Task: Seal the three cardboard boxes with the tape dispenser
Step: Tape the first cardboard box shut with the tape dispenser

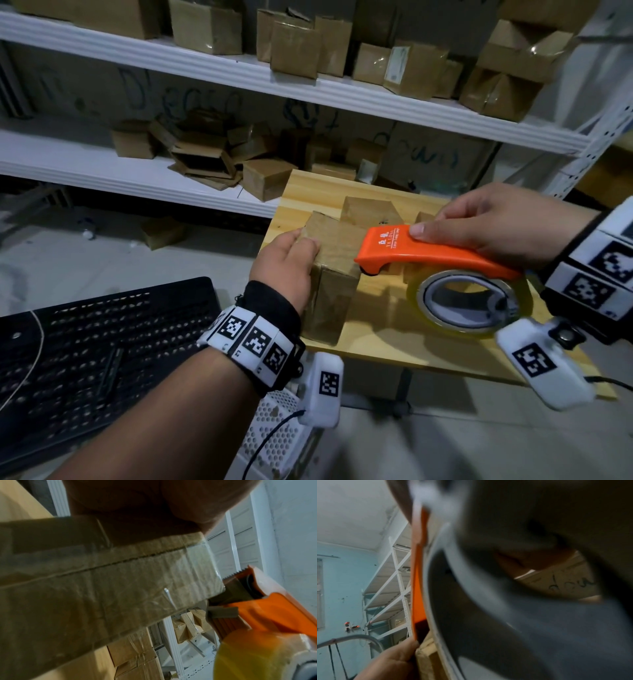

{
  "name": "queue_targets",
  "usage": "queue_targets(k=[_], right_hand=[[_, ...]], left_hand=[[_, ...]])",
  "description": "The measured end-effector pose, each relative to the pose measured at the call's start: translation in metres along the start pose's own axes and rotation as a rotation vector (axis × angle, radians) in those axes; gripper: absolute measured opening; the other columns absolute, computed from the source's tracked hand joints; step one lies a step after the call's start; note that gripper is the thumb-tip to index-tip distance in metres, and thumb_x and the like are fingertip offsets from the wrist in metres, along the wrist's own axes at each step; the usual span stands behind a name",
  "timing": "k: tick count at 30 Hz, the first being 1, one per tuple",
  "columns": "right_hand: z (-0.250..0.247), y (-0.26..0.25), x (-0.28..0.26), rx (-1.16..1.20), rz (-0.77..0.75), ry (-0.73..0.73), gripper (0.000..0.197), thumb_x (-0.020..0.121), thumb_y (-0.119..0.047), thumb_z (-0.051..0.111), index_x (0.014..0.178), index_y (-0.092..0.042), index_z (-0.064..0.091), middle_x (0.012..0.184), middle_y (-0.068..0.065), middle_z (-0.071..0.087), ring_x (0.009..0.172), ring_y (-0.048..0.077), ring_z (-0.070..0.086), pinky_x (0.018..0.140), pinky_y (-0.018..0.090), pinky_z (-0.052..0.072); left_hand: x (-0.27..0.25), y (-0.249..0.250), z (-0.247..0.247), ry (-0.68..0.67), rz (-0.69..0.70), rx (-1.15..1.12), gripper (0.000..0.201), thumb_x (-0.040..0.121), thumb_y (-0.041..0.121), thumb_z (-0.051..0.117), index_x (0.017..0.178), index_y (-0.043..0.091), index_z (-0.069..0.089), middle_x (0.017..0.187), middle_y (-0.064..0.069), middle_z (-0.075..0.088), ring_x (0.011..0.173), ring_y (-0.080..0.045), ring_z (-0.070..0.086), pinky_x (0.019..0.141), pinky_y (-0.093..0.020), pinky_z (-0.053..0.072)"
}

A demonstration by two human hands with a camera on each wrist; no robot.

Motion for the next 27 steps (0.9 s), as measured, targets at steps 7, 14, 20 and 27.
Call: queue_targets(k=[7,14,20,27], right_hand=[[0.003,0.016,0.000,0.098,0.019,0.001,0.062,0.055,-0.075,0.070,0.084,-0.022,0.083,0.078,0.003,0.081,0.077,0.027,0.079,0.091,0.051,0.061],[0.013,0.042,0.002,0.217,0.051,0.009,0.062,0.052,-0.074,0.072,0.086,-0.023,0.082,0.078,0.007,0.080,0.071,0.028,0.078,0.085,0.048,0.063],[0.045,0.057,0.008,0.344,0.080,0.049,0.051,0.066,-0.065,0.073,0.088,-0.020,0.081,0.077,0.006,0.080,0.072,0.027,0.079,0.082,0.045,0.064],[0.083,0.071,0.014,0.532,0.047,0.139,0.042,0.076,-0.058,0.073,0.084,-0.017,0.080,0.073,0.005,0.079,0.060,0.019,0.075,0.063,0.033,0.056]], left_hand=[[0.001,-0.001,0.001,-0.002,0.019,0.020,0.021,0.102,0.028,0.051,0.101,0.024,0.071,0.088,0.006,0.071,0.085,-0.011,0.065,0.067,-0.027,0.045],[0.001,-0.003,0.000,-0.015,0.029,0.053,0.021,0.102,0.031,0.051,0.095,0.027,0.070,0.090,0.004,0.071,0.088,-0.014,0.065,0.071,-0.029,0.046],[0.004,-0.004,0.001,-0.010,0.012,0.009,0.020,0.102,0.032,0.051,0.098,0.028,0.070,0.094,0.002,0.072,0.092,-0.016,0.066,0.073,-0.030,0.048],[0.010,-0.007,-0.002,0.021,0.057,0.043,0.040,0.093,0.041,0.061,0.130,0.027,0.063,0.122,0.006,0.069,0.111,-0.014,0.065,0.096,-0.037,0.055]])
Point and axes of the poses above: each hand's wrist, its own x-axis towards the middle knuckle, its own z-axis out of the palm, y = z × x, the point moved 1 cm from there along x, towards the middle knuckle
